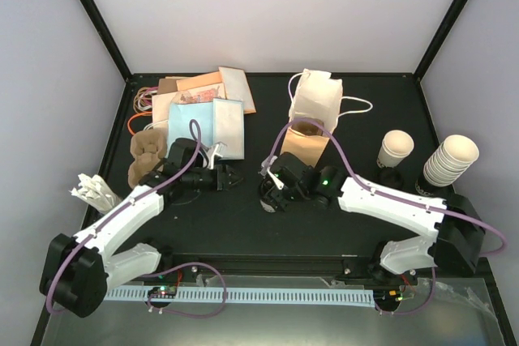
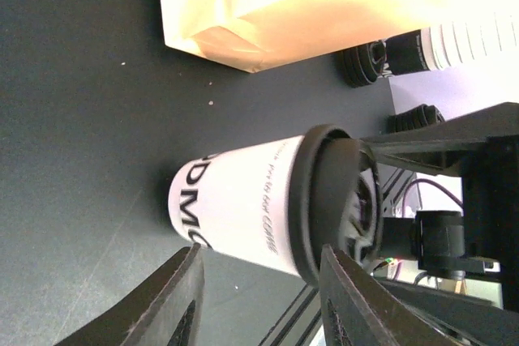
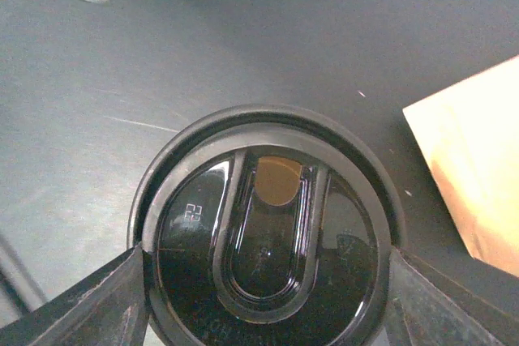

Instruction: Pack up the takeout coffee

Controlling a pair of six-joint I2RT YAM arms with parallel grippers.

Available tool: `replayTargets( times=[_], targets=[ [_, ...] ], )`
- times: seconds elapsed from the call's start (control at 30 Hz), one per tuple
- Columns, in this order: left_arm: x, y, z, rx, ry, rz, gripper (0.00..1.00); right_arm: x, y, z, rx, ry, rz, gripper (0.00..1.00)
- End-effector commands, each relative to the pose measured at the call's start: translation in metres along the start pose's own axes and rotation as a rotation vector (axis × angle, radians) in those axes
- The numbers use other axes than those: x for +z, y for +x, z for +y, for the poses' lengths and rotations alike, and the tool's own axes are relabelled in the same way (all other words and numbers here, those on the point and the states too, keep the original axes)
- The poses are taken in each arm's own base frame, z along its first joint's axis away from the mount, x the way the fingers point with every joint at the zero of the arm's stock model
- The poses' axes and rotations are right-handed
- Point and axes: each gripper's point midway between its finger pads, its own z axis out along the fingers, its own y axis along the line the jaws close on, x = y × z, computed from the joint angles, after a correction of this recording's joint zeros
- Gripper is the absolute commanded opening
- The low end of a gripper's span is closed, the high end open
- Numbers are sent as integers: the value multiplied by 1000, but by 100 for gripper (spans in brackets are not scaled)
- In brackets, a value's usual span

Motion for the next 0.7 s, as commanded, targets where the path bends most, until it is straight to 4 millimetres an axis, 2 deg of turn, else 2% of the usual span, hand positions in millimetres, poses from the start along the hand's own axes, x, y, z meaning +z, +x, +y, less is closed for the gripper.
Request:
replayTargets(
  times=[0.0, 0.17, 0.27, 0.4, 0.67],
  targets=[
    [-15, -4, -16, 30, 41, 3, 42, -29, -27, 31, -123, -180, -170, 76],
    [-23, -1, -20, 24, 72, 8, 43, -30, -19, 48, -343, -264, -173, 76],
    [-23, 7, -18, 9, 89, 20, 43, -20, -7, 46, -433, -255, -91, 75],
    [-22, 18, -12, -18, 100, 18, 44, -12, 0, 44, -499, -251, 6, 70],
    [-7, 47, -7, -64, 169, 66, 45, -2, 4, 50, -515, -285, 14, 71]
  ],
)
